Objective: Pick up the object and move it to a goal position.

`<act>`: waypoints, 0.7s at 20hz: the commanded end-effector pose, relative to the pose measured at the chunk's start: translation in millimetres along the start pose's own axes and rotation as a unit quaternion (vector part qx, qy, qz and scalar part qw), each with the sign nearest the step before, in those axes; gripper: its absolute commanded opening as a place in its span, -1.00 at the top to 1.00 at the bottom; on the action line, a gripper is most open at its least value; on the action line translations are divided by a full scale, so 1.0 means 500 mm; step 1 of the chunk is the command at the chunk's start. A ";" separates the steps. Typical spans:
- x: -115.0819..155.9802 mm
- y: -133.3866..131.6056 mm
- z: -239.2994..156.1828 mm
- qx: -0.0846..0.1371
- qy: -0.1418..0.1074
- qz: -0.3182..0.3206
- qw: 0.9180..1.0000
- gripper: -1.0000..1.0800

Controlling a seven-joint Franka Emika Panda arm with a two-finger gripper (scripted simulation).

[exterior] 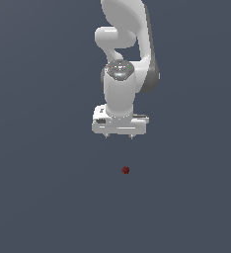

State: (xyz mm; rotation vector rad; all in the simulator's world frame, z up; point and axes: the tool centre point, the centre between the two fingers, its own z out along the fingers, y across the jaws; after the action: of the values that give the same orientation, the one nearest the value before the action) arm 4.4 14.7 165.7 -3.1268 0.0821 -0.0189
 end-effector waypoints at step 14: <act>0.057 -0.015 0.051 0.002 -0.004 0.178 0.984 -0.92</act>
State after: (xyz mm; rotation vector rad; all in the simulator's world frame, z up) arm 30.2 20.3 143.6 -3.0685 0.5736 -0.0040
